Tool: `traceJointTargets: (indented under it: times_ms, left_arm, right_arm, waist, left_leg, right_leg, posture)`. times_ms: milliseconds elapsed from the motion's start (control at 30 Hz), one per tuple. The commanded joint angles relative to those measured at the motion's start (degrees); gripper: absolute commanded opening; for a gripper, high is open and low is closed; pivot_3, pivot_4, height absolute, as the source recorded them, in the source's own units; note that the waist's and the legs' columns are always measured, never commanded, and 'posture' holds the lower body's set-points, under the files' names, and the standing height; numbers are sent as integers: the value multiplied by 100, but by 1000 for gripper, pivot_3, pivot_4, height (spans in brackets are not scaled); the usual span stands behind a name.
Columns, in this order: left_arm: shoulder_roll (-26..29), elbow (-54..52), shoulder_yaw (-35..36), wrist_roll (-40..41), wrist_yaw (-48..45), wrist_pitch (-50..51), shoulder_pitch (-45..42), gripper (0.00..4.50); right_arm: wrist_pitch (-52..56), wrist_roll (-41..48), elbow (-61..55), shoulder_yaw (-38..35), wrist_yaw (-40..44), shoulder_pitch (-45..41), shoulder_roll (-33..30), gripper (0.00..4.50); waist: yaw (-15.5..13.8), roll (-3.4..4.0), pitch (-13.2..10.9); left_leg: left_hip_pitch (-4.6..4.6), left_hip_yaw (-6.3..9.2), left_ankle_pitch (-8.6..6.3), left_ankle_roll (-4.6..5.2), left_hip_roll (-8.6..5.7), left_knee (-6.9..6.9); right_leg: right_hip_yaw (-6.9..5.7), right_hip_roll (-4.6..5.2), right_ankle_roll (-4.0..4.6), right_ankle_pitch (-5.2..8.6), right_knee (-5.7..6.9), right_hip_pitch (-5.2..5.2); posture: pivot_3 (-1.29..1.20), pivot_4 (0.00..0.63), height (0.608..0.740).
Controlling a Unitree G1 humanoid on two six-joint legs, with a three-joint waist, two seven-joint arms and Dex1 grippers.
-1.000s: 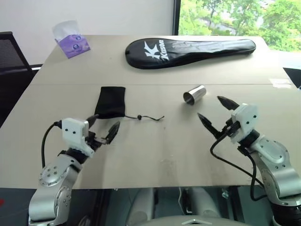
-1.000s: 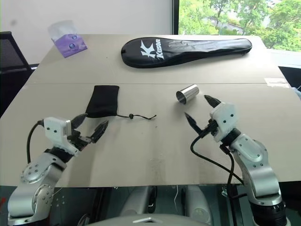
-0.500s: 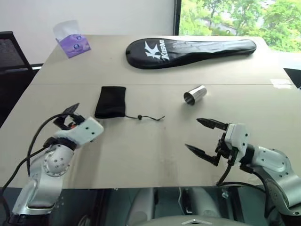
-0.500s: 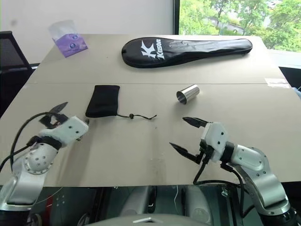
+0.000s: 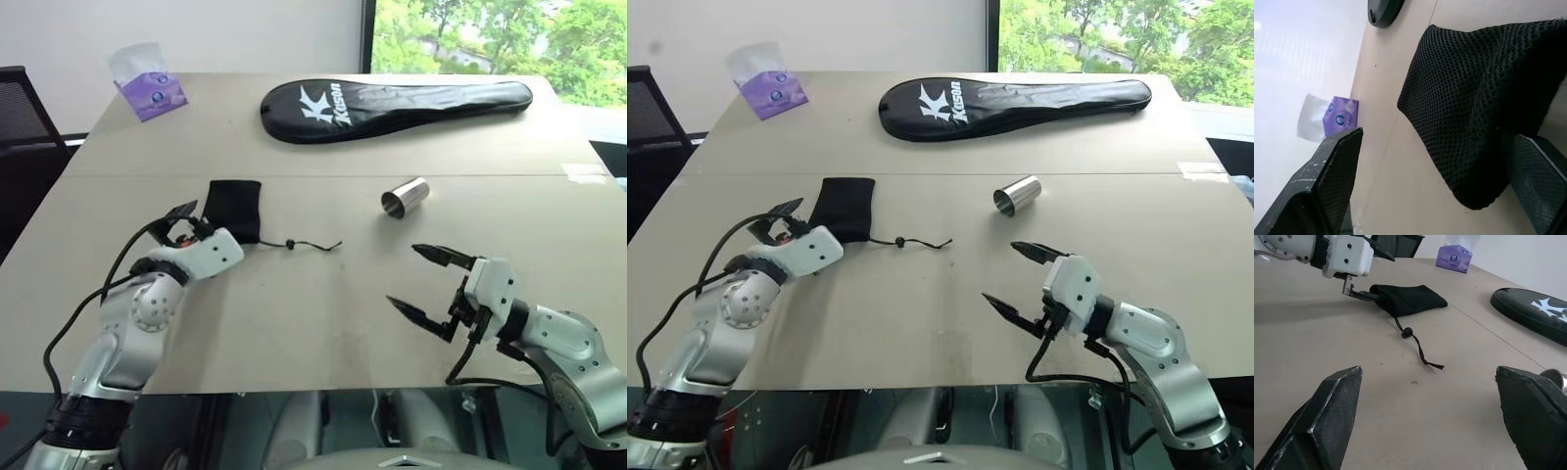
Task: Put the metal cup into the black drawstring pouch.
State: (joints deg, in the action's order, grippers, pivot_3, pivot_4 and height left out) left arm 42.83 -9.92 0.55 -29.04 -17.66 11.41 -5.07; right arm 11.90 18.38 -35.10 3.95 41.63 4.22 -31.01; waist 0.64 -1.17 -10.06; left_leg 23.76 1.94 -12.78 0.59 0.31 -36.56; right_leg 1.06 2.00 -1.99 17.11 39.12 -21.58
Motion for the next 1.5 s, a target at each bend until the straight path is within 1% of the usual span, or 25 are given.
traceJointTargets:
  times_ms: [33,67,133,167,200,233,333,367,400,467,533,600,700,800,900,967,1033,1100,1133,1167,1233,1267,1400,1500]
  left_arm:
    - [-72,-57,-139,-83,-173,173,-230,3963]
    - [-88,-47,-211,-100,-231,183,-280,3737]
    - [-142,-24,-301,-54,-352,222,-385,2699]
    - [-174,-26,-329,-20,-400,256,-430,2305]
    - [-201,-40,-358,33,-508,325,-496,2006]
    - [-220,-52,-374,61,-589,374,-540,1329]
    - [-367,-224,-325,371,-936,649,-648,79]
    - [-511,-347,-237,637,-1096,883,-708,79]
    - [-660,-506,-158,923,-1338,1331,-784,79]
    - [-857,-699,-60,1225,-1573,1902,-923,79]
    - [-1043,-899,-34,1516,-1779,2635,-1128,79]
    - [-1192,-1085,-71,1769,-1913,3183,-1323,79]
    - [-1385,-1248,-143,2040,-1950,4005,-1661,79]
    - [-1471,-1225,-173,2160,-1825,4474,-1921,79]
    - [-1449,-1162,-216,2205,-1677,4561,-2004,79]
    - [-1376,-1142,-278,2167,-1570,4498,-2021,0]
    - [-1369,-1156,-276,2220,-1501,4554,-2047,0]
    - [-1372,-1194,-292,2289,-1460,4643,-2073,0]
    - [-1374,-1206,-305,2322,-1438,4678,-2090,0]
    - [-1401,-1210,-297,2369,-1411,4741,-2122,0]
    - [-1450,-1192,-263,2498,-1389,4903,-2223,0]
    - [-1508,-1176,-216,2617,-1409,5094,-2307,0]
    - [-1944,-914,165,3179,-1404,5941,-2773,0]
    - [-1972,-609,197,3571,-1593,6311,-3069,0]
  right_arm:
    - [-38,-23,-240,-21,-148,-37,43,4500]
    - [0,-54,-248,-13,-192,-43,35,4500]
    - [107,-119,-252,-3,-310,-82,39,4500]
    - [157,-137,-255,-8,-365,-96,44,4500]
    - [222,-249,-241,-24,-520,-155,76,4500]
    - [271,-333,-235,-35,-632,-198,99,4500]
    - [921,-857,-211,70,-1085,-508,15,4500]
    - [1233,-1267,-175,214,-1277,-721,-75,4500]
    - [1614,-1680,-107,393,-1469,-979,-148,4500]
    - [2130,-2109,38,635,-1703,-1379,-151,4500]
    - [2328,-2156,215,768,-1821,-1771,95,4500]
    - [2773,-2184,537,870,-2041,-2267,523,4500]
    - [3063,-2428,1189,1202,-2263,-3034,1061,4500]
    - [3077,-2742,2009,1406,-2629,-3621,1503,4500]
    - [3011,-3276,3063,1364,-3399,-4057,1705,4500]
    - [2838,-3616,3488,1480,-3601,-4188,1547,3960]
    - [2827,-3654,3631,1397,-3616,-4223,1517,3155]
    - [2838,-3696,3698,1349,-3591,-4240,1471,2137]
    - [2824,-3717,3718,1340,-3579,-4244,1459,1755]
    - [2798,-3743,3720,1345,-3565,-4242,1446,1100]
    - [2756,-3779,3670,1364,-3528,-4232,1431,161]
    - [2769,-3780,3592,1348,-3499,-4209,1435,70]
    - [2791,-3524,3004,1107,-3226,-3921,1479,70]
    - [2821,-2980,2189,816,-2791,-3488,1569,70]
  waist:
    - [-1,0,0]
    - [-1,0,0]
    - [3,0,0]
    - [3,0,0]
    - [2,0,0]
    - [4,0,0]
    - [8,0,0]
    - [13,0,0]
    - [12,0,-1]
    - [8,0,-1]
    - [8,0,-1]
    - [15,0,-1]
    - [48,-1,-2]
    - [36,-1,-2]
    - [23,-1,-2]
    - [-6,-1,-2]
    - [-1,-1,-2]
    - [21,-1,-2]
    - [38,-1,-2]
    - [51,0,-3]
    - [53,0,-3]
    - [52,0,-2]
    - [37,-1,-3]
    - [30,-1,-3]
  left_leg:
    - [0,0,0,0,0,0]
    - [0,0,0,0,-1,-1]
    - [0,0,0,0,-2,-2]
    - [0,0,0,0,-2,-2]
    - [0,0,0,0,-2,-3]
    - [0,0,0,0,-2,-6]
    - [0,-3,0,0,-3,-15]
    - [-1,-4,0,0,-3,-19]
    - [-1,-7,0,0,-4,-28]
    - [3,-7,0,0,-5,-50]
    - [2,-4,0,-1,-5,-59]
    - [2,1,0,-1,-5,-62]
    - [4,-2,1,-1,-5,-63]
    - [5,0,1,-2,-6,-65]
    - [6,-2,3,-4,-7,-64]
    - [10,-2,14,-23,-13,-63]
    - [12,-1,16,-26,-17,-63]
    - [12,-4,16,-26,-17,-60]
    - [12,-3,16,-26,-15,-59]
    - [11,-4,15,-25,-13,-57]
    - [9,-4,11,-19,-11,-55]
    - [9,-4,11,-18,-11,-55]
    - [12,-5,2,-3,-13,-57]
    - [12,-1,2,-4,-12,-58]
  right_leg:
    - [0,-1,0,0,1,0]
    - [0,-1,0,0,3,0]
    - [1,0,0,0,7,0]
    - [1,0,0,0,9,-1]
    - [1,0,0,0,12,-2]
    - [0,0,0,0,17,-2]
    - [3,-1,0,0,35,-10]
    - [4,-1,0,0,42,-12]
    - [5,-2,0,1,54,-13]
    - [3,-5,0,1,69,-15]
    - [1,-12,0,1,75,-13]
    - [-2,-22,0,1,78,-11]
    - [3,-25,0,1,80,-13]
    - [0,-26,0,1,80,-14]
    - [2,-23,0,1,77,-15]
    - [1,-17,0,1,75,-18]
    - [0,-10,0,1,73,-18]
    - [4,-10,0,1,73,-19]
    - [4,-11,0,1,74,-20]
    - [6,-12,0,1,75,-20]
    - [6,-14,0,1,75,-21]
    - [5,-18,0,1,75,-21]
    - [4,-17,-1,1,74,-20]
    - [2,-19,-1,1,74,-20]
  posture:
    - [0,150,740]
    - [0,150,740]
    - [0,150,740]
    - [0,150,740]
    - [0,150,740]
    - [0,150,740]
    - [0,150,740]
    - [0,150,740]
    - [0,150,740]
    - [0,150,740]
    - [0,150,740]
    - [0,150,740]
    - [0,150,740]
    - [0,150,740]
    - [0,150,740]
    - [0,150,740]
    - [0,150,740]
    - [0,150,740]
    - [0,150,740]
    - [0,150,740]
    - [0,150,740]
    - [0,150,740]
    - [0,150,740]
    - [0,150,740]
